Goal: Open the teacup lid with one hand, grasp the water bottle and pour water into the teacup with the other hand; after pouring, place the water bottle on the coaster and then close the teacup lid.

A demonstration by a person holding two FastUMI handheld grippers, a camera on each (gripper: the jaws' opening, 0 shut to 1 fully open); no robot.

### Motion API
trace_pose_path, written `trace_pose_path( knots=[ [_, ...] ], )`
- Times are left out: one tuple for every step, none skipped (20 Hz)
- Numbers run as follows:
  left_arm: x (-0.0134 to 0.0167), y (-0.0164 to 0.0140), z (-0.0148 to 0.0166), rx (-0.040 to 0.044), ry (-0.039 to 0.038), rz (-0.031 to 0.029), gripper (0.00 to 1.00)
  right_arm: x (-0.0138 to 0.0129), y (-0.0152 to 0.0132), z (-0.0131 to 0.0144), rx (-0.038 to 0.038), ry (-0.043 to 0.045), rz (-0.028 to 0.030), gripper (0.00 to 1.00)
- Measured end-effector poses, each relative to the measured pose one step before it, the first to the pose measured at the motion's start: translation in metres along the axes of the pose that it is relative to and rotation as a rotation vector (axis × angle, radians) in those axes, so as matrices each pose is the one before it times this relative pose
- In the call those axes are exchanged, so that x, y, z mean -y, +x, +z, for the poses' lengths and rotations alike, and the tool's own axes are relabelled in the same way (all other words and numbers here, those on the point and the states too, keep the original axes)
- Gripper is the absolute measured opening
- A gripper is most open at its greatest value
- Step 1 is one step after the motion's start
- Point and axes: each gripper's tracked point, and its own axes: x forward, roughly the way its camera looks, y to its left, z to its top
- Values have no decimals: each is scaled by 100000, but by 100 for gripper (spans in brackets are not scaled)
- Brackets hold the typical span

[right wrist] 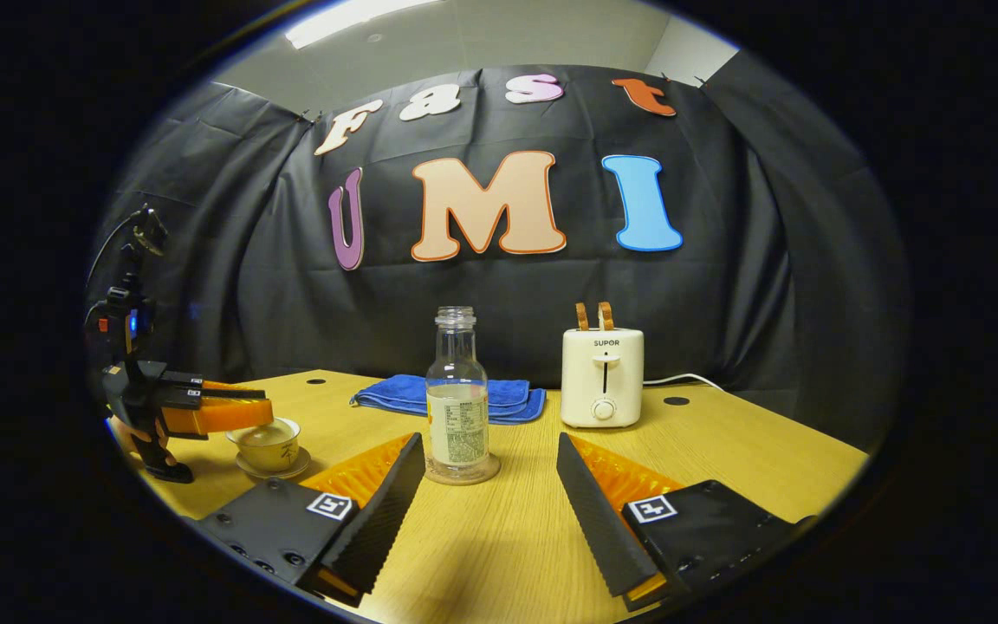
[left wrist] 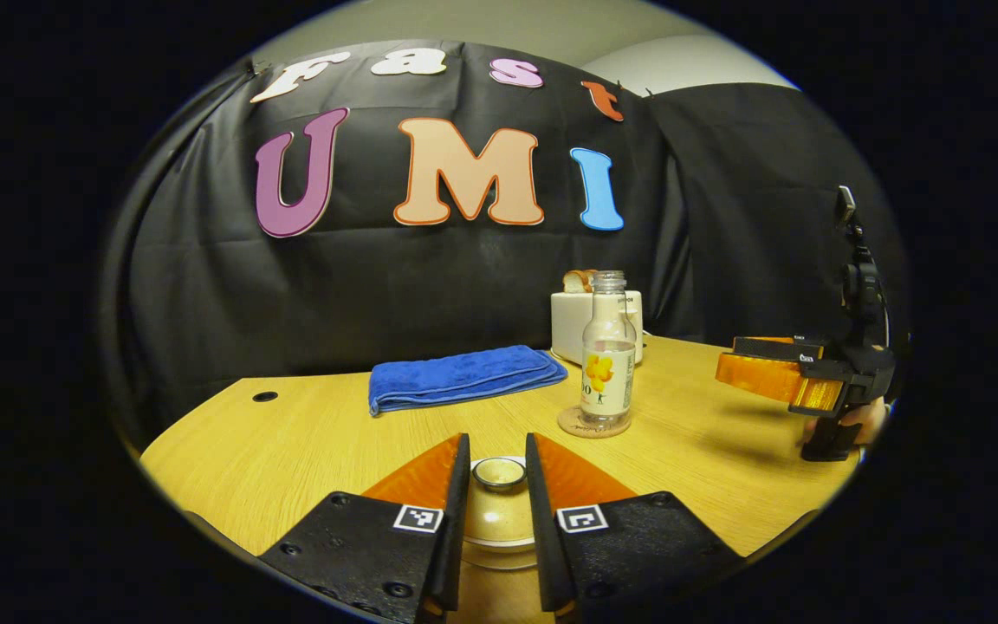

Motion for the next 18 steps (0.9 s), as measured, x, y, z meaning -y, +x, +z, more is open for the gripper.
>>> trace_pose_path(
  knots=[
    [-73, 45, 164, 1389, -341, 262, 34, 38, -24, -6, -27, 22, -45, 92],
    [-222, -114, 190, 1202, -604, 531, 36, 21, -75, 73, -44, -30, -134, 92],
    [-121, -167, 106, 1236, -747, 667, 38, 51, -69, -49, 45, -12, -357, 92],
    [-147, -158, 239, 1288, -813, 564, 42, 91, -41, 53, 69, -6, -392, 92],
    [-148, -140, 285, 1284, -646, 686, 45, 67, -3, -53, 25, -27, -264, 92],
    [-83, -200, 113, 1360, -634, 427, 54, -14, -14, 85, 115, 11, -154, 92],
    [-63, -130, -192, -377, 80, 864, 58, 55, 0, -64, -58, -18, -210, 92],
    [-347, -221, -160, -634, 148, 1455, 59, 12, -11, 6, -300, 5, -113, 92],
    [-203, -305, 219, 734, -74, 1222, 60, -66, 13, -41, 84, -4, 366, 92],
    [-290, -244, 46, -289, -38, 1553, 67, -88, -76, 19, -113, 5, 317, 92],
    [-263, -327, -89, -6, 109, 1323, 71, -14, -39, -11, 119, 33, 336, 92],
    [-339, -311, 122, 454, 3, 1567, 79, -21, -28, 95, 60, -47, 60, 92],
    [-423, -335, -53, -52, 13, 1862, 82, 77, 7, -132, -78, 43, -148, 92],
    [-407, -433, 50, 101, 127, 1745, 86, 42, -22, 102, 239, -66, -228, 92],
    [-374, -397, 36, 71, 24, 1735, 88, 154, -67, -2, -43, 25, -832, 92],
    [-537, -415, 15, -140, 107, 1921, 89, 137, -73, 48, 228, -7, -719, 92],
    [-411, -326, -65, -62, 12, 1819, 89, 116, -87, -79, -93, -37, -659, 92],
    [-423, -420, 113, 168, 41, 1667, 89, 116, -162, 80, -2, 5, -736, 92]
  ],
)
